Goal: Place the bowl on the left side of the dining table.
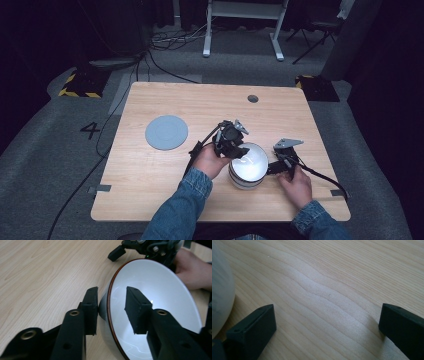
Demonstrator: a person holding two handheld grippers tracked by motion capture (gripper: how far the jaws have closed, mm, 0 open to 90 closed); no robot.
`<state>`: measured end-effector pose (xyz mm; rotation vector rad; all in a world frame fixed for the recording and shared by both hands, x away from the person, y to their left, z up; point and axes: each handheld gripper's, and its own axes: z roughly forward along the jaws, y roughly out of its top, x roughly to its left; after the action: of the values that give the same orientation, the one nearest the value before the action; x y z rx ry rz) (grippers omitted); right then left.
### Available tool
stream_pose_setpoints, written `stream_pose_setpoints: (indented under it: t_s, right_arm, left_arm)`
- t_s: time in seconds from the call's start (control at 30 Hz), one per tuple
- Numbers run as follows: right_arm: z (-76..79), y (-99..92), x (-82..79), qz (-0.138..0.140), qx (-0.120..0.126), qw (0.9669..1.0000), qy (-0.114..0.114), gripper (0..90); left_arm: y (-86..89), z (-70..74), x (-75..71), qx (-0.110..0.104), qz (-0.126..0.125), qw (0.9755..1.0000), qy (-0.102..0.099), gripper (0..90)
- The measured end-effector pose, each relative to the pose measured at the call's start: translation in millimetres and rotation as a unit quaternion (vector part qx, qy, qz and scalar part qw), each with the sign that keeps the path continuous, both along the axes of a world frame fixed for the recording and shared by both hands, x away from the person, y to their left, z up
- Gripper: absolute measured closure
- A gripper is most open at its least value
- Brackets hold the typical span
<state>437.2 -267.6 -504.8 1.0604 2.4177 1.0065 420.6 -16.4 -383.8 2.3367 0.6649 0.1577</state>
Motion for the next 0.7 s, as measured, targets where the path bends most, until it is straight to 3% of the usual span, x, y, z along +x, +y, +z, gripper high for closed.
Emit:
stream_pose_setpoints:
  t_s: [0.07, 0.13, 0.43, 0.47, 0.57, 0.6, 0.63, 0.7]
  right_arm:
    - [0.0, -0.3, 0.1, 0.001, -0.001, 1.0, 0.0, 1.2]
    - [0.0, -0.3, 0.1, 0.001, -0.001, 1.0, 0.0, 1.2]
    - [0.0, -0.4, 0.1, 0.002, -0.002, 1.0, -0.001, 1.2]
    - [0.0, -0.4, 0.2, 0.002, -0.002, 1.0, -0.001, 1.2]
    - [0.0, -0.1, 0.0, 0.0, -0.001, 1.0, 0.0, 1.2]
    - [0.0, -0.3, 0.1, 0.001, -0.001, 1.0, -0.001, 1.2]
    - [0.0, -0.2, 0.1, 0.001, -0.001, 1.0, -0.001, 1.2]
    - [0.0, 1.1, -0.4, -0.006, 0.006, 1.0, 0.002, 1.2]
  left_arm:
    - [-0.4, -1.3, 0.2, 0.013, 0.007, 0.9999, 0.009, 68.8]
    - [-0.6, -3.3, 3.6, 0.01, 0.003, 0.9999, 0.001, 72.8]
    - [-5.4, -11.0, 6.2, 0.036, 0.007, 0.9992, 0.014, 79.9]
    - [-5.5, -9.8, 6.4, 0.047, 0.003, 0.9988, 0.013, 80.2]
    - [-6.1, -9.8, 6.8, 0.046, -0.002, 0.9989, -0.002, 81.1]
    - [-5.4, -9.3, 6.9, 0.044, -0.001, 0.999, -0.004, 81.4]
    - [-4.2, -8.2, 4.5, 0.042, 0.006, 0.9991, 0.009, 81.6]
    - [-3.9, -6.4, 3.0, 0.04, 0.013, 0.9991, 0.002, 81.9]
